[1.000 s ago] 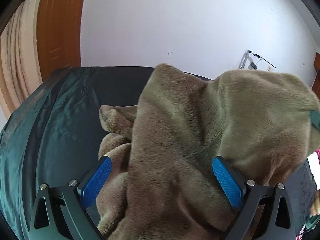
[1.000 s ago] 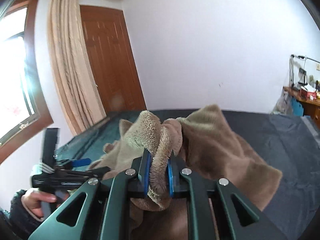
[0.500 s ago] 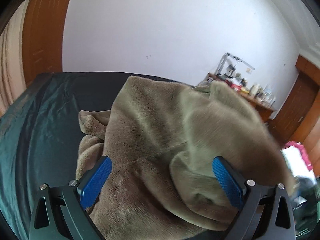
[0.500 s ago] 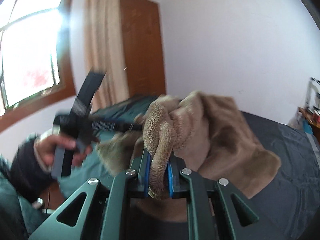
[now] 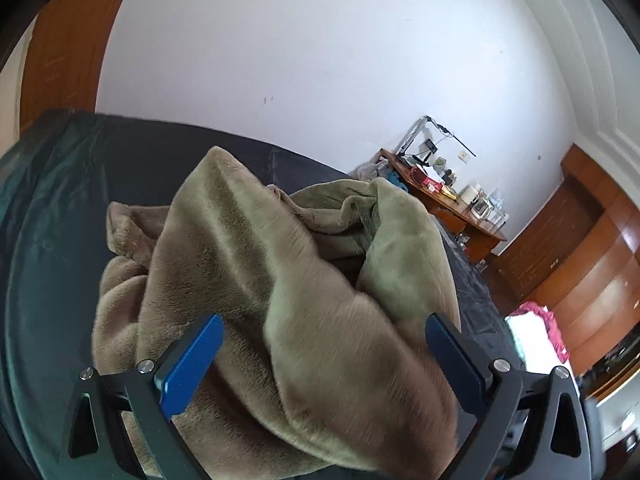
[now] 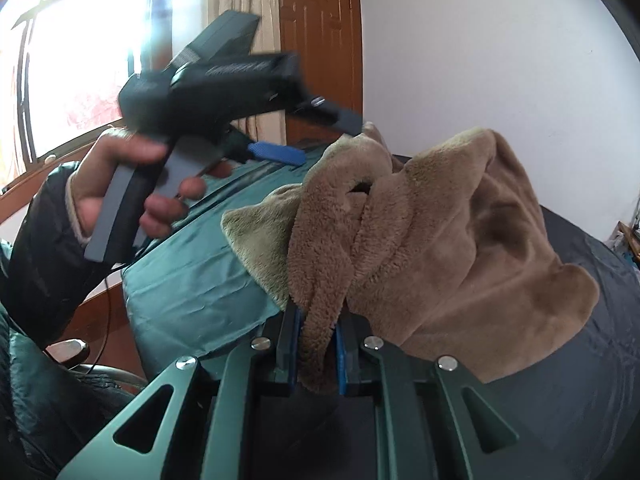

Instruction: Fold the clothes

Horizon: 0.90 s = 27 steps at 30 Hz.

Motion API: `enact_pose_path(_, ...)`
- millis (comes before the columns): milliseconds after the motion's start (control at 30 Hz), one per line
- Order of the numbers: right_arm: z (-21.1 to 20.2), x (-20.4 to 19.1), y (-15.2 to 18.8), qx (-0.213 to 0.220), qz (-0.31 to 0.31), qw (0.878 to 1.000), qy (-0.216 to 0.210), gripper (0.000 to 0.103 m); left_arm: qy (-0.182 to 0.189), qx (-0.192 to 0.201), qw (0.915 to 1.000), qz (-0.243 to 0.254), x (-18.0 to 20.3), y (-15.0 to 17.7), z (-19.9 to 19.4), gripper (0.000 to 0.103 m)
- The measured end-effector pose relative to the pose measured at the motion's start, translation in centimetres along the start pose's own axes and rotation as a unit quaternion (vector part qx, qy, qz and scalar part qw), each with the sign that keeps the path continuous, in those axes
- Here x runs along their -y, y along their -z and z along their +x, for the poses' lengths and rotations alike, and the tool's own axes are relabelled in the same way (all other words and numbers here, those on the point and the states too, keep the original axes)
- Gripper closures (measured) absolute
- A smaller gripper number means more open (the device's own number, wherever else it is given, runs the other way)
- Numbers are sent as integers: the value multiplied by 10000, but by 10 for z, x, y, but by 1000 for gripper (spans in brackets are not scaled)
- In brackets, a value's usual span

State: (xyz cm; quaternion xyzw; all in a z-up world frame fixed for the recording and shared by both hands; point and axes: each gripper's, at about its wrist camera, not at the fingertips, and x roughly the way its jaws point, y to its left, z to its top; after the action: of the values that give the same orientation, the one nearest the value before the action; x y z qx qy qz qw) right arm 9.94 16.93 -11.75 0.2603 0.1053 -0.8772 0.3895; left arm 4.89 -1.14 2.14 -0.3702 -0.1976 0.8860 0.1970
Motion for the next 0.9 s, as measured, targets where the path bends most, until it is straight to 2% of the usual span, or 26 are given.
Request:
enact_pose_path(167,1,-8,8,-104,-123,9999,-40,88,328,-95,9983,-463,-13,-8,15,1)
enact_pose_path(233,1,-8,10,-129,-116,9998,-57,86,346,-153,9974,-621,-21,-7,19,2)
enact_pose_path(267,1,-8,11,-142,-111,9998,-63,86,357,-151,9970,-663,-23,-7,21,8)
enact_pose_path(333,0,-7,13,-165,-93,9998,-73,85,389,-169,9960,-785,-29,-6,27,29)
enact_pose_path(400,0,-6,14,-185,-77,9998,-79,85,428,-203,9945,-938,-34,-7,33,67)
enact_pose_path(467,0,-5,15,-206,-63,9997,-84,84,412,-218,9935,-1038,-38,-5,37,72)
enact_pose_path(500,0,-5,15,-215,-61,9997,-85,84,386,-204,9936,-1044,-40,-4,38,79)
enact_pose_path(567,0,-5,16,-229,-83,9997,-58,83,308,-159,9947,-967,-39,-2,37,83)
enact_pose_path(600,0,-4,16,-230,-92,9997,-37,80,253,-126,9955,-907,-38,-1,36,84)
enact_pose_path(667,-3,-1,14,-211,-41,9998,-17,65,164,-74,9968,-782,-35,3,33,85)
enact_pose_path(733,-7,6,10,-157,58,9998,50,39,100,-31,9977,-672,-31,7,31,85)
enact_pose_path(900,-26,43,-14,276,772,9963,244,25,121,-10,9983,-570,-33,15,33,85)
